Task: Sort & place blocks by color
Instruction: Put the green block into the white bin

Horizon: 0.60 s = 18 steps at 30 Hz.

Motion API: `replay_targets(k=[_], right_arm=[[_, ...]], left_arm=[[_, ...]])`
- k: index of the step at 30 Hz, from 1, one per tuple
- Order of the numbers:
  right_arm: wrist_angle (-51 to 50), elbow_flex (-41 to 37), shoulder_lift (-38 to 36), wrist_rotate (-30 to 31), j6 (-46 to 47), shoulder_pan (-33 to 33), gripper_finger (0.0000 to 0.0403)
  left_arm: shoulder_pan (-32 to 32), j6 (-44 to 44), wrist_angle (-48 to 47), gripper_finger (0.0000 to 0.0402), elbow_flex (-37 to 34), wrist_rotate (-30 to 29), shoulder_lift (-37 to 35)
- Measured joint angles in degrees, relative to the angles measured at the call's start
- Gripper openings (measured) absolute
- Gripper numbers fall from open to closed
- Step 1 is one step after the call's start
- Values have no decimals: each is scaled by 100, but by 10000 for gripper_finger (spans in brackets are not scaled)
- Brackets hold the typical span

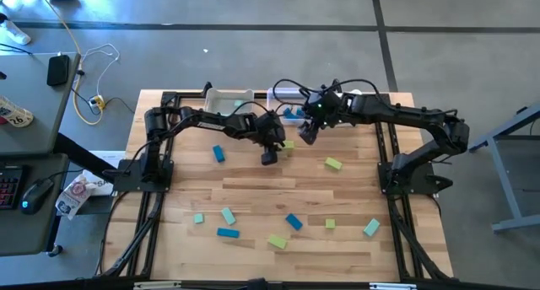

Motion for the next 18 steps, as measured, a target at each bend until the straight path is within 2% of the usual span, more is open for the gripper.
replay_targets(k=[4, 10, 18], right_arm=[[-91, 0, 0, -610, -177, 0, 204], [-371, 0, 0, -1166, -530, 18, 204], [-338, 0, 0, -1187, -1243, 316, 204]], left_arm=[[-7, 43, -3, 103, -1, 0, -171], [-83, 39, 22, 103, -1, 14, -431], [-300, -70, 83, 103, 1, 117, -690]])
